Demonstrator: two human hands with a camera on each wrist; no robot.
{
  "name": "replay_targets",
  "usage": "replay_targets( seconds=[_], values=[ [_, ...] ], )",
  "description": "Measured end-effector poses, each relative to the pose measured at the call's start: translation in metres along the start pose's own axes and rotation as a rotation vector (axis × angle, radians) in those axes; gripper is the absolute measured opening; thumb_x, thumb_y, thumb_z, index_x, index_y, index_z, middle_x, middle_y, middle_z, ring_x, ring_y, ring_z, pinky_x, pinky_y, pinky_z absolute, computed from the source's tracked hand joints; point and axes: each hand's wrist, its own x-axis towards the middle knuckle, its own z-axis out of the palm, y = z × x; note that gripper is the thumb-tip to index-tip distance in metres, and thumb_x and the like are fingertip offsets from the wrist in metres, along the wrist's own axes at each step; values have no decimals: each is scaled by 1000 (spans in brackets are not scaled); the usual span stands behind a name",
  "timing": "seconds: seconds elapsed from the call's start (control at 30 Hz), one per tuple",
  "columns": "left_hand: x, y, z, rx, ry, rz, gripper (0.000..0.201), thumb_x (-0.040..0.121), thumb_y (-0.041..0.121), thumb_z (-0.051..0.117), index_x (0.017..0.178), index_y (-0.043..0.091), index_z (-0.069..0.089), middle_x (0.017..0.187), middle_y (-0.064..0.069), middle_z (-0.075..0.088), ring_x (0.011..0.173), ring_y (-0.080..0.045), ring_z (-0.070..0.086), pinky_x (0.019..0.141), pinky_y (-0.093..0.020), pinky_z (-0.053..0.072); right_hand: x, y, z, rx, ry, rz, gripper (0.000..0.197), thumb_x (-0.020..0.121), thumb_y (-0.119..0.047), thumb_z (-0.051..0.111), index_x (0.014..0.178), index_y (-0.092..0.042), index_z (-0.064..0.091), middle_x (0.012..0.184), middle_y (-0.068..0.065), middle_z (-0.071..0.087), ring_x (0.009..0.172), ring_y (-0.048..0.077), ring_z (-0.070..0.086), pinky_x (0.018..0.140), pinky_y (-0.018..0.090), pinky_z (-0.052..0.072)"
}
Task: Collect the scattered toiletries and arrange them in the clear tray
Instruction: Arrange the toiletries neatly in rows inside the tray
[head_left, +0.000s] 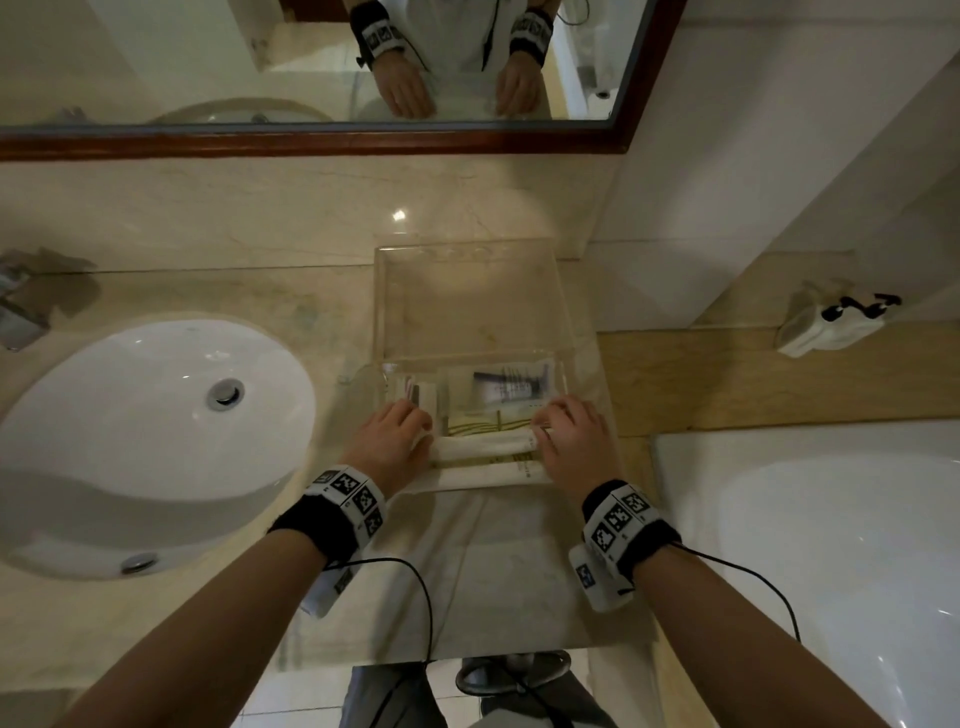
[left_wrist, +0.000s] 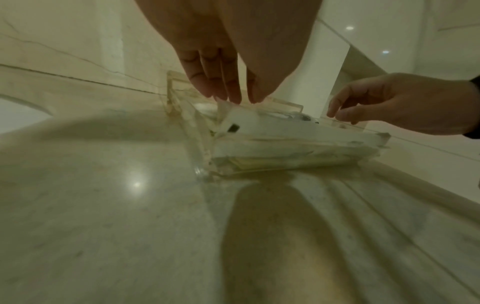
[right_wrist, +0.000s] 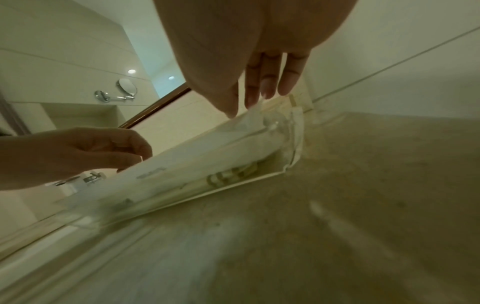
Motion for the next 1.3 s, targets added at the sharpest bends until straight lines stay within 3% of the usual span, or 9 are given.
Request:
replay_targets(
  seconds=[0.17, 0.27, 0.37, 0.67, 0.77, 0.93, 1.0, 1.13, 1.3],
  values=[
    [6, -1, 6, 37, -17, 19, 21, 79, 23, 64, 97, 12, 66, 97, -13, 63, 84, -33, 62, 70, -39, 54, -1, 1, 4, 1, -96, 35, 17, 87, -16, 55, 99, -10, 64, 113, 11, 58, 105, 29, 52, 93, 43, 45],
    [16, 4, 9, 69, -57, -15, 28, 85, 25, 58, 110, 12, 62, 109, -12, 60, 102, -34, 56, 84, -40, 48, 4, 0, 3, -17, -150, 74, 25, 90, -22, 50, 112, -13, 60, 124, 7, 53, 113, 26, 46, 99, 40, 38],
    [22, 4, 12, 111, -112, -75, 32, 94, 28, 45, 120, 12, 55, 121, -8, 56, 114, -28, 46, 95, -37, 39, 11, 0, 0, -47, -229, 114, 28, 94, -27, 43, 113, -14, 58, 124, 4, 54, 115, 24, 43, 98, 37, 34],
    [28, 5, 12, 0, -128, -150, 23, 96, 20, 41, 110, 9, 54, 117, -10, 55, 110, -27, 45, 94, -34, 37, 11, 5, -1, -79, -272, 75, 23, 95, -27, 42, 111, -17, 56, 121, 1, 54, 116, 21, 41, 100, 36, 32],
    [31, 4, 9, -84, -75, -181, 19, 94, 18, 44, 105, 9, 56, 112, -11, 58, 105, -27, 48, 92, -35, 39, 16, 4, -2, -42, -202, 75, 23, 95, -24, 43, 109, -15, 58, 118, 3, 56, 112, 23, 43, 98, 36, 34],
    [32, 5, 8, 66, 11, -187, 24, 91, 26, 49, 110, 12, 54, 118, -7, 53, 111, -27, 45, 95, -35, 35, 20, -1, -1, -11, -38, 99, 21, 87, -17, 54, 105, -8, 61, 112, 13, 59, 104, 30, 53, 92, 42, 44],
    [30, 10, 7, 98, -9, -105, 23, 90, 29, 48, 104, 12, 58, 111, -8, 55, 106, -29, 50, 90, -38, 40, 16, -1, 3, -16, -32, 16, 14, 84, -13, 59, 95, -7, 64, 103, 15, 62, 93, 32, 58, 82, 43, 50],
    [29, 8, 11, 171, -65, 48, 36, 82, 42, 37, 77, 19, 64, 77, -4, 62, 70, -26, 63, 58, -30, 51, 14, 1, 9, -7, -77, -67, 8, 83, -14, 61, 90, -10, 63, 98, 12, 61, 82, 29, 59, 75, 39, 51],
    [35, 7, 11, 235, -67, 92, 24, 80, 42, 46, 79, 26, 63, 74, -1, 61, 63, -22, 59, 54, -26, 48, 18, -3, 9, -31, -63, -48, 9, 84, -14, 60, 89, -10, 65, 98, 12, 64, 82, 30, 59, 74, 40, 50]
  ],
)
